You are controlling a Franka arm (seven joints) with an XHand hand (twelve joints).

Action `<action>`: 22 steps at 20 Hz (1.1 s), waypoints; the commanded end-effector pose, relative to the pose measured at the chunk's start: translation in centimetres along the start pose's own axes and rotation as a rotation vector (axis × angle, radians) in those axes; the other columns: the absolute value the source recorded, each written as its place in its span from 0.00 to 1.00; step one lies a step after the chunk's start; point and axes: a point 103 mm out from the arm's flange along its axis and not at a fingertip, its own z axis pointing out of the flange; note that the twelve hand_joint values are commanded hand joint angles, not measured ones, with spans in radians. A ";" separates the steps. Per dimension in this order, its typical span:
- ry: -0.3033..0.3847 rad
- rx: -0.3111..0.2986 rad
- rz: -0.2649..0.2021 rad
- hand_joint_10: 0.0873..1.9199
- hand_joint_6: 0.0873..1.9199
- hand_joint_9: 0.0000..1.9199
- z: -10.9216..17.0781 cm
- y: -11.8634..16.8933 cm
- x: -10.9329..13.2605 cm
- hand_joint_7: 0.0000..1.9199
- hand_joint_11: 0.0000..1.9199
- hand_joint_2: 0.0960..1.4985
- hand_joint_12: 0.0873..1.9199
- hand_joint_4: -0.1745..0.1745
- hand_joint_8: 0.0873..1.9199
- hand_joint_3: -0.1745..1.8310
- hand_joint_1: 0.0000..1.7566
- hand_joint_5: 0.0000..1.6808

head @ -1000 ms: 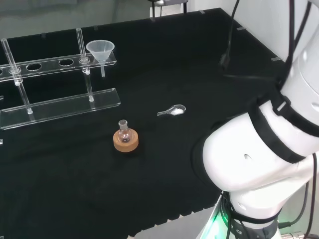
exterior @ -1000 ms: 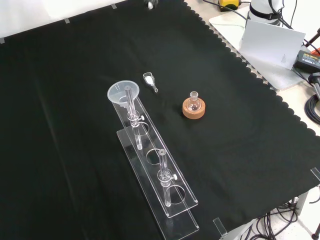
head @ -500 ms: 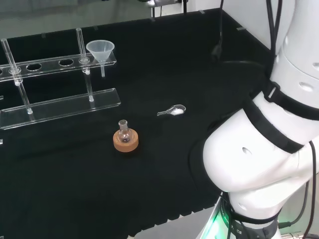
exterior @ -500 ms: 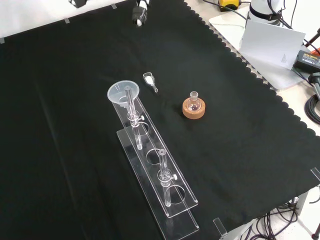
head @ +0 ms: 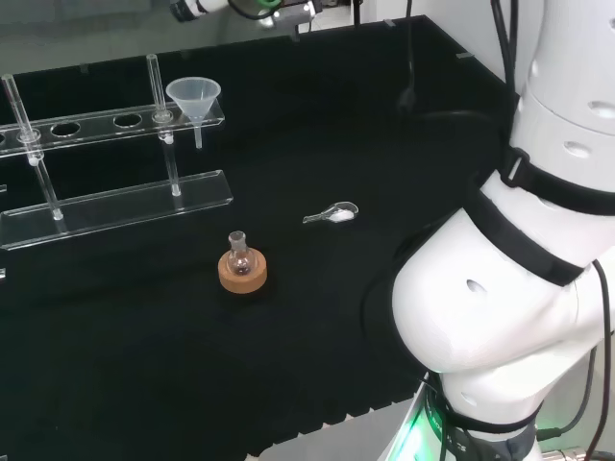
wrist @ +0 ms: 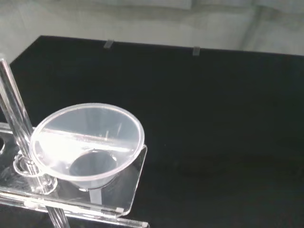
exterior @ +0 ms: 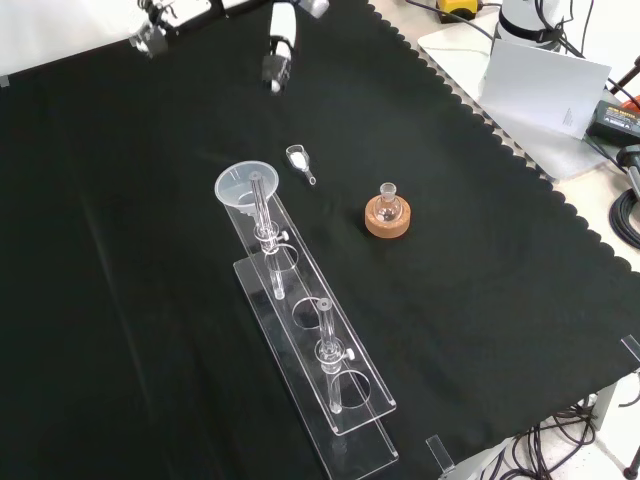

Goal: Pick up the funnel from the transparent funnel stand.

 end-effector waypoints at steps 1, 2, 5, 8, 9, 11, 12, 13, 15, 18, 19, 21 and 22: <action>-0.014 0.058 0.001 0.22 0.00 0.00 3.4 1.0 2.7 0.08 0.00 0.42 0.37 0.51 0.17 0.08 0.22 0.04; -0.014 0.065 -0.008 0.23 0.00 0.00 3.9 0.9 3.0 0.08 0.00 0.42 0.39 0.51 0.18 0.08 0.22 0.04; 0.007 0.082 -0.036 0.24 0.00 0.00 5.0 0.7 3.9 0.05 0.00 0.42 0.48 0.50 0.21 0.08 0.22 0.03; 0.026 0.091 -0.047 0.24 0.00 0.00 6.0 0.2 4.1 0.04 0.00 0.42 0.51 0.50 0.22 0.08 0.22 0.02; 0.025 0.098 -0.032 0.24 0.00 0.00 6.4 0.2 4.3 0.04 0.00 0.42 0.52 0.50 0.22 0.08 0.22 0.02; 0.040 0.119 -0.030 0.25 0.00 0.00 7.5 0.2 4.8 0.04 0.00 0.42 0.55 0.50 0.23 0.09 0.21 0.02; 0.042 0.137 -0.036 0.25 0.00 0.00 8.0 0.2 5.1 0.04 0.00 0.42 0.56 0.50 0.23 0.09 0.20 0.02; 0.036 0.159 -0.045 0.25 0.00 0.00 8.4 0.2 5.4 0.04 0.00 0.42 0.57 0.50 0.23 0.09 0.20 0.02; 0.030 0.194 -0.057 0.26 0.00 0.00 9.2 -0.1 5.9 0.04 0.00 0.42 0.58 0.49 0.24 0.09 0.19 0.02; 0.023 0.245 -0.077 0.25 0.00 0.00 10.3 -0.3 6.3 0.03 0.00 0.42 0.58 0.49 0.24 0.09 0.19 0.02; 0.022 0.254 -0.077 0.24 0.00 0.00 10.6 -0.2 6.4 0.03 0.00 0.42 0.58 0.49 0.24 0.09 0.18 0.01; 0.016 0.268 -0.075 0.21 0.00 0.00 11.0 -0.2 6.2 0.01 0.00 0.42 0.57 0.49 0.24 0.09 0.17 0.00; 0.010 0.281 -0.073 0.19 0.00 0.00 11.2 -0.2 6.0 0.01 0.00 0.41 0.56 0.49 0.23 0.08 0.17 0.00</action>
